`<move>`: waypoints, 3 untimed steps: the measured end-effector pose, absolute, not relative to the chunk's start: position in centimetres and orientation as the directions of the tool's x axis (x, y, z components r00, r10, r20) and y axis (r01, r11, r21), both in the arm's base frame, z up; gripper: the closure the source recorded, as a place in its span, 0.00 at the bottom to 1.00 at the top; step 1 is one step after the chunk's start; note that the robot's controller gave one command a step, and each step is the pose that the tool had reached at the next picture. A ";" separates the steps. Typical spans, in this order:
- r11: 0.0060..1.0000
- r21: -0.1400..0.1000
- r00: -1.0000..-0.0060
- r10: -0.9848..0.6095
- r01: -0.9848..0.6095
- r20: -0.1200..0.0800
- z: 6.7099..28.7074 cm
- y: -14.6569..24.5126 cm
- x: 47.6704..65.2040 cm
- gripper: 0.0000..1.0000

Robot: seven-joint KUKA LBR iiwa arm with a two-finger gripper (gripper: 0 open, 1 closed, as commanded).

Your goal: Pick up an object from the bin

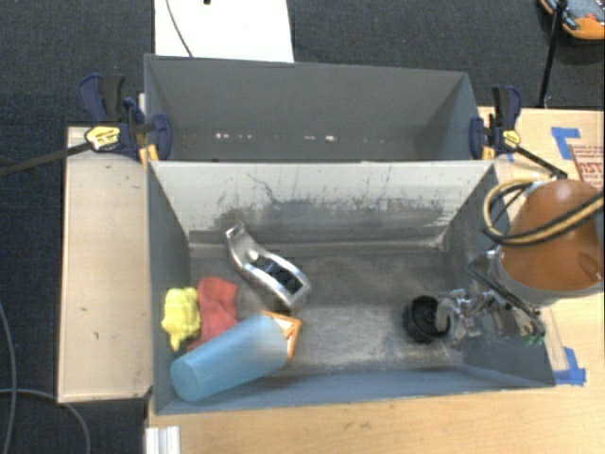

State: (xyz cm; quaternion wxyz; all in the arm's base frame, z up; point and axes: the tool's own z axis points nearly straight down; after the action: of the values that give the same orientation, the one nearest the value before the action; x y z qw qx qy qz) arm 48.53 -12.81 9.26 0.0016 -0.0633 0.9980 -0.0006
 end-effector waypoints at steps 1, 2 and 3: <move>0.994 -0.001 -0.994 -0.111 -0.111 -0.004 10.1 -12.8 48.6 1.00; 0.994 -0.001 -0.994 -0.108 -0.108 -0.005 10.7 -12.8 48.6 1.00; 0.993 0.002 -0.993 -0.115 -0.115 0.003 11.4 -12.7 48.4 1.00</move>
Offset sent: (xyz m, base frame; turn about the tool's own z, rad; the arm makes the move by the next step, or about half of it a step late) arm 0.0001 -0.0001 0.0192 0.0000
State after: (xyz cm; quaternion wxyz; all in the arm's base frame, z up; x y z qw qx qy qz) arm 48.44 -12.75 11.38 -0.0014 -0.0574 0.9983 0.0008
